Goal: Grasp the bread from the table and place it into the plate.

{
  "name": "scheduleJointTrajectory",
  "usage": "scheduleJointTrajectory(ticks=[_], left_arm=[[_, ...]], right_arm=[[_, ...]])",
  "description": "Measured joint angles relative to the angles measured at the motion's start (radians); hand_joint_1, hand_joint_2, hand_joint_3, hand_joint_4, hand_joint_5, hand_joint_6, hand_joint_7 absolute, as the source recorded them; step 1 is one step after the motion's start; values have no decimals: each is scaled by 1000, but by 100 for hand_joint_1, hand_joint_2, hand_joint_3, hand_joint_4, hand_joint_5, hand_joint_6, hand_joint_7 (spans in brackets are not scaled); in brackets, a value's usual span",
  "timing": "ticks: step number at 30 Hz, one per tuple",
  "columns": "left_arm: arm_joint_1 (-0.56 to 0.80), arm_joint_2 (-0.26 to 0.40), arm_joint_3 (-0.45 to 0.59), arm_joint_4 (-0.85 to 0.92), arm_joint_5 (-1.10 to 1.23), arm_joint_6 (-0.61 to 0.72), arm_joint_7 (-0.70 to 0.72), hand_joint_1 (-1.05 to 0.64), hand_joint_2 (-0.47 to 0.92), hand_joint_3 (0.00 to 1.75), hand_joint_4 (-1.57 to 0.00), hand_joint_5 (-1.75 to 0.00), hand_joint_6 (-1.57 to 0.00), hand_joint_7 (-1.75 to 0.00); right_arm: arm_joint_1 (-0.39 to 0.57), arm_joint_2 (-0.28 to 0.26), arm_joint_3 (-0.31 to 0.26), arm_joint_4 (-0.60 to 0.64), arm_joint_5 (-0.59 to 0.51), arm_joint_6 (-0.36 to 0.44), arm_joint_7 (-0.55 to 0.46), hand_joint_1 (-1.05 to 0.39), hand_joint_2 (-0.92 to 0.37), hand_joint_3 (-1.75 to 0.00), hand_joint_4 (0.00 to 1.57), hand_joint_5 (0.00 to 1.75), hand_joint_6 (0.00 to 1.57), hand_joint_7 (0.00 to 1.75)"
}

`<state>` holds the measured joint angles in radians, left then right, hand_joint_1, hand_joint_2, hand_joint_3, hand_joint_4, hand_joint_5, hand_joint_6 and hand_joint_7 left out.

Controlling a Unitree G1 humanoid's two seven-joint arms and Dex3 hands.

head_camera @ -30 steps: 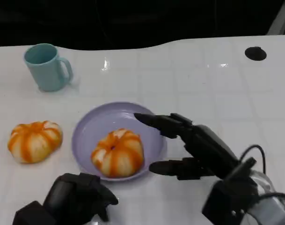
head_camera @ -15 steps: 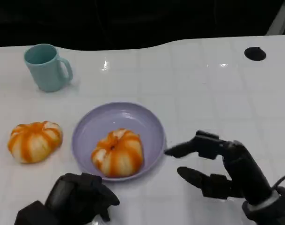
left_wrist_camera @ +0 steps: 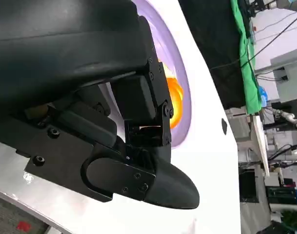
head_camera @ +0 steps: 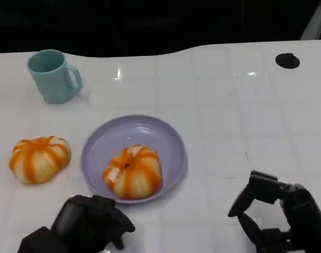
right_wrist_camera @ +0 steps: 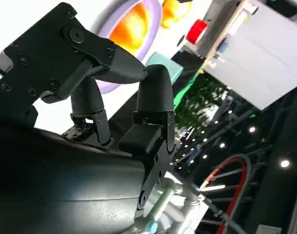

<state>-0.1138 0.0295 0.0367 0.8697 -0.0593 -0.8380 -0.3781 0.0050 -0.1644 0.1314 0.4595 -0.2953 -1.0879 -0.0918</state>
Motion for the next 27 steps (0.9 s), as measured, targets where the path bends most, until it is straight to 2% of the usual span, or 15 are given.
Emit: scheduleJointTrajectory(ticks=[5, 9, 27], left_arm=[[0, 2, 0, 2, 0, -2, 0, -105, 92, 18, -123, -113, -140, -51], [0, 6, 0, 2, 0, -6, 0, -105, 92, 19, -123, -113, -140, -52], [-8, 20, 14, 41, -23, -34, -12, -105, 92, 19, -122, -116, -140, -54]], right_arm=[[7, 2, -24, 18, -30, -43, -20, -25, -34, -131, 71, 164, 70, 143], [5, 4, -40, 47, -55, -46, -45, -27, -33, -132, 74, 164, 71, 145], [-54, 8, -43, 172, -164, -80, -155, -30, -38, -118, 74, 162, 72, 140]])
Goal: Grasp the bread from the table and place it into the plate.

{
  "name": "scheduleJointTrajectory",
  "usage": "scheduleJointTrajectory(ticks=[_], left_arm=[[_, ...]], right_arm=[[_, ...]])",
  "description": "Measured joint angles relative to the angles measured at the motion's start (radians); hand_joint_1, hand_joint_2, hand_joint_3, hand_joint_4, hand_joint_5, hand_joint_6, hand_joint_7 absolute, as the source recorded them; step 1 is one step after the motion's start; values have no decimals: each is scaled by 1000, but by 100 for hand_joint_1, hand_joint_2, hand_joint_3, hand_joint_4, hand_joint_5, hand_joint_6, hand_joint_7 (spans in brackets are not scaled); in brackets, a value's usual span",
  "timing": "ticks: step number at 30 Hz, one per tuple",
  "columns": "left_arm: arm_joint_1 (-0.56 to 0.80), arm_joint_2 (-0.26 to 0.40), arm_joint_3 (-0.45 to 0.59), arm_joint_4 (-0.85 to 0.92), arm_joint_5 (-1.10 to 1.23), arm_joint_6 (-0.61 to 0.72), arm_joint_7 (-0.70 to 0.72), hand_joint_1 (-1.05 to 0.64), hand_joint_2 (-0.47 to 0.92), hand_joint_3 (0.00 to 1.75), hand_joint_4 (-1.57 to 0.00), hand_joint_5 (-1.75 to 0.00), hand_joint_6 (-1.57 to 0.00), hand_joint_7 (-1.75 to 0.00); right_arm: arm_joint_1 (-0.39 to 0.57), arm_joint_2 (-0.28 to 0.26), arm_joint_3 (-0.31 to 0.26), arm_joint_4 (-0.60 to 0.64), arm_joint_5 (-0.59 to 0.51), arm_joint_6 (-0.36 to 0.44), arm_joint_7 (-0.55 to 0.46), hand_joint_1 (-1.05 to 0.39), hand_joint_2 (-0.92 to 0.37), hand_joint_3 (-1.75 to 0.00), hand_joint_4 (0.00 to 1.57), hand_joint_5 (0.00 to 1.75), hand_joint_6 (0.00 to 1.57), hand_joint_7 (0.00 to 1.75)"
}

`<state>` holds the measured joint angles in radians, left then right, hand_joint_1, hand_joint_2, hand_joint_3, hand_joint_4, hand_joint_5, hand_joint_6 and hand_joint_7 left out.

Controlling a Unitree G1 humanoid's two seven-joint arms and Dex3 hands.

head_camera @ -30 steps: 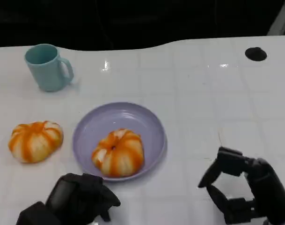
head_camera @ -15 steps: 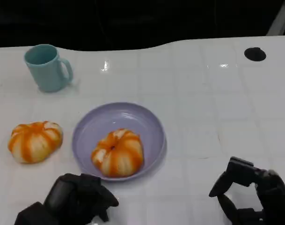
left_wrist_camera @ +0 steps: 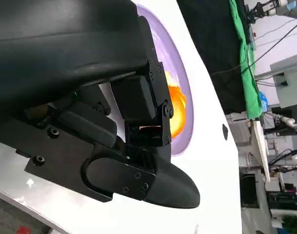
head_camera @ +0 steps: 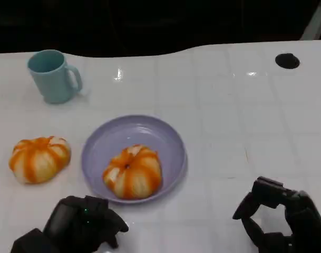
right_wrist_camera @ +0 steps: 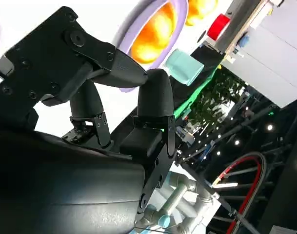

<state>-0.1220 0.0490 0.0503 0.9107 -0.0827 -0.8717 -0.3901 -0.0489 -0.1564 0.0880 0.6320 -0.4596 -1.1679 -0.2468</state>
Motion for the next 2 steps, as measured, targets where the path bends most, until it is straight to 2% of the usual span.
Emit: scheduleJointTrajectory(ticks=[2], left_arm=[[-1, 1, 0, 1, 0, 0, 0, -105, 92, 19, -123, -117, -139, -54]], right_arm=[[-1, 0, 2, 0, 0, 0, -1, -29, -37, -120, 75, 161, 73, 140]])
